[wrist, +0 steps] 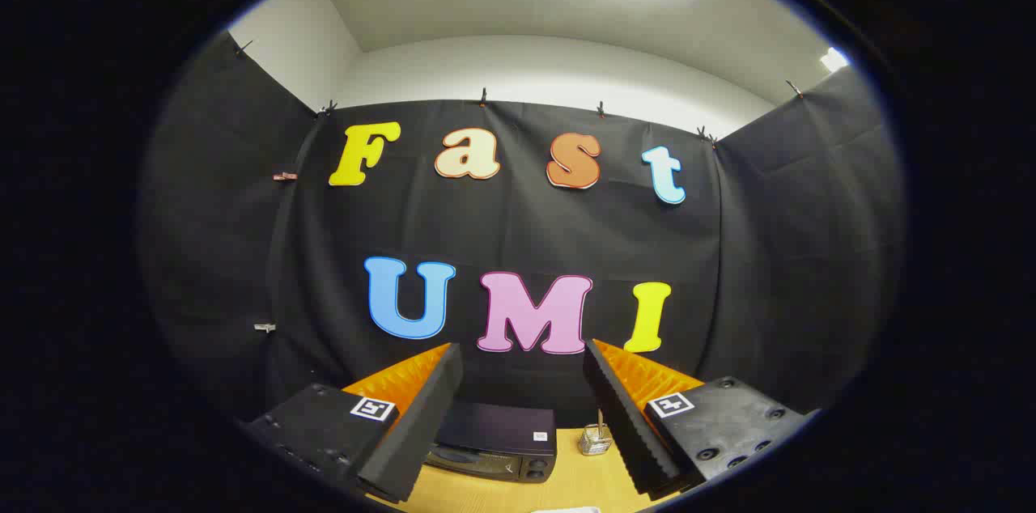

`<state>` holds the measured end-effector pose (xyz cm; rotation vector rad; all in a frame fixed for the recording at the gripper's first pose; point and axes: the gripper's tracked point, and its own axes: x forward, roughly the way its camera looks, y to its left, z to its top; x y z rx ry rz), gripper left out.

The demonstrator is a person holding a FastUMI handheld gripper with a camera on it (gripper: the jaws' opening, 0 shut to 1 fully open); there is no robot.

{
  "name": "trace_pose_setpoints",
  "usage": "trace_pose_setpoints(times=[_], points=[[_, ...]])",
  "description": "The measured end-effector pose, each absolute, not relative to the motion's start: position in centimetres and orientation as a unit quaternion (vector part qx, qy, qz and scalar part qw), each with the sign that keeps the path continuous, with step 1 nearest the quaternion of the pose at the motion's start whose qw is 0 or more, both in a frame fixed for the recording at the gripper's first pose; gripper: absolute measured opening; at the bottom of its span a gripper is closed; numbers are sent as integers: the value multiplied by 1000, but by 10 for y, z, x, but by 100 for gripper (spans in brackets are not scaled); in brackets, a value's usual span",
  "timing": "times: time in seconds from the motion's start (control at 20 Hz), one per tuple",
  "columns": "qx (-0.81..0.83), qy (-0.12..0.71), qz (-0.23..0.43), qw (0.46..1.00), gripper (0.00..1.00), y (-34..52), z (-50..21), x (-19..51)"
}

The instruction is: Open the toaster oven, put the food inside, and close the toaster oven door.

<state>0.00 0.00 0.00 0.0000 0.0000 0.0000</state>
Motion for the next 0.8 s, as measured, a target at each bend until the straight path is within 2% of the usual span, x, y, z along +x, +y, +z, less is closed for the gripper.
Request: trace_pose_setpoints(times=[0.8], points=[[8,9,-5,1000,97,-2,-6,4]])
